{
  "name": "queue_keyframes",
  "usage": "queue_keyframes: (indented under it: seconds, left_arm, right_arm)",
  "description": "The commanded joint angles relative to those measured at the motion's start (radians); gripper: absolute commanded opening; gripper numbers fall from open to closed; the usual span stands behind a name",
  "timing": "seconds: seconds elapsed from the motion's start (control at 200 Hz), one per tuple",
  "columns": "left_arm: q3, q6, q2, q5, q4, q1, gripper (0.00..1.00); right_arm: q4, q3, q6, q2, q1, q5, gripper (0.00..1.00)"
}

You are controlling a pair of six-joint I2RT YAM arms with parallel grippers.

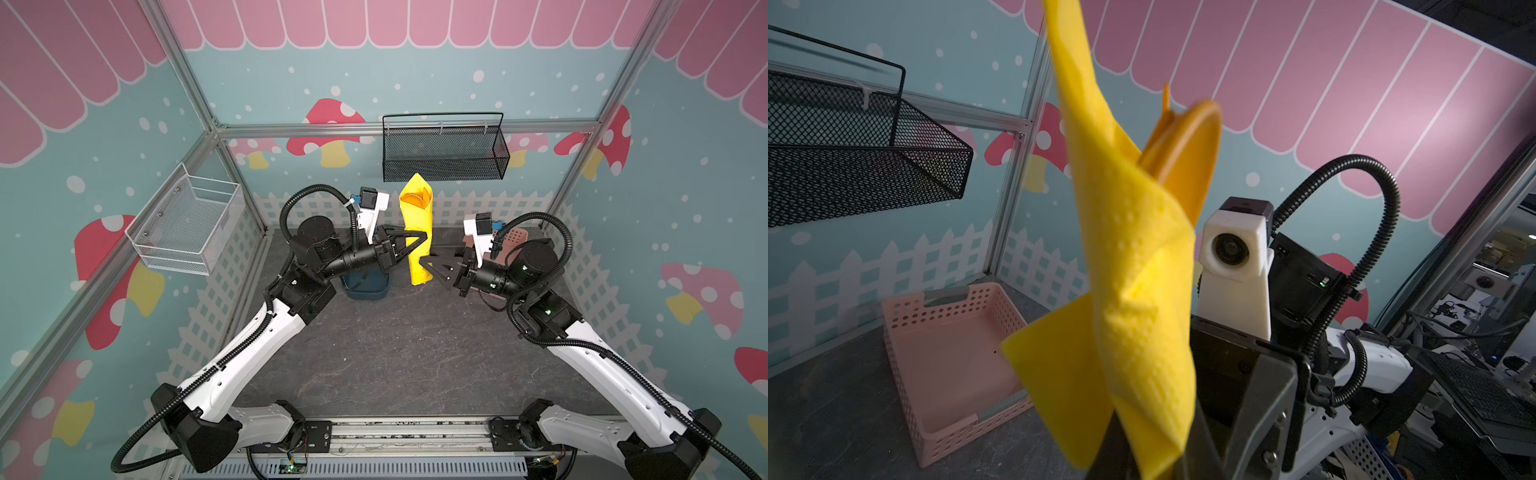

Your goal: Place the utensils on the paper napkin and roll it up

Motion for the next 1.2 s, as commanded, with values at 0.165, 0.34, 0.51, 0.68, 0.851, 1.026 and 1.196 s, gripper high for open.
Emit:
queue_keyframes:
  seconds: [0.165, 0.34, 0.51, 0.68, 0.851, 1.026, 1.196]
  left_arm:
    - [0.022, -0.039, -0.028, 0.031, 0.073, -0.004, 0.0]
    - [0.017, -0.064, -0.029, 0.042, 0.11, -0.005, 0.0]
    - [0.014, -0.081, -0.026, 0.053, 0.13, -0.004, 0.0]
    - [0.008, -0.112, -0.022, 0.077, 0.174, -0.004, 0.0]
    - [-0.001, -0.142, -0.02, 0.108, 0.226, -0.004, 0.0]
    - [-0.006, -0.173, -0.014, 0.129, 0.27, -0.004, 0.0]
    - [-0.007, -0.202, -0.005, 0.144, 0.305, -0.004, 0.0]
  right_arm:
    - [0.043, -0.02, 0.005, 0.005, 0.001, -0.028, 0.46]
    - [0.049, -0.02, 0.005, 0.0, 0.002, -0.032, 0.48]
    - [0.07, -0.026, 0.008, -0.011, 0.002, -0.046, 0.47]
    - [0.093, -0.03, 0.015, -0.011, 0.001, -0.062, 0.47]
    - [0.121, -0.033, 0.026, -0.014, 0.001, -0.082, 0.47]
    - [0.19, -0.044, 0.054, -0.016, 0.0, -0.128, 0.45]
    - [0.236, -0.049, 0.077, -0.01, 0.001, -0.169, 0.42]
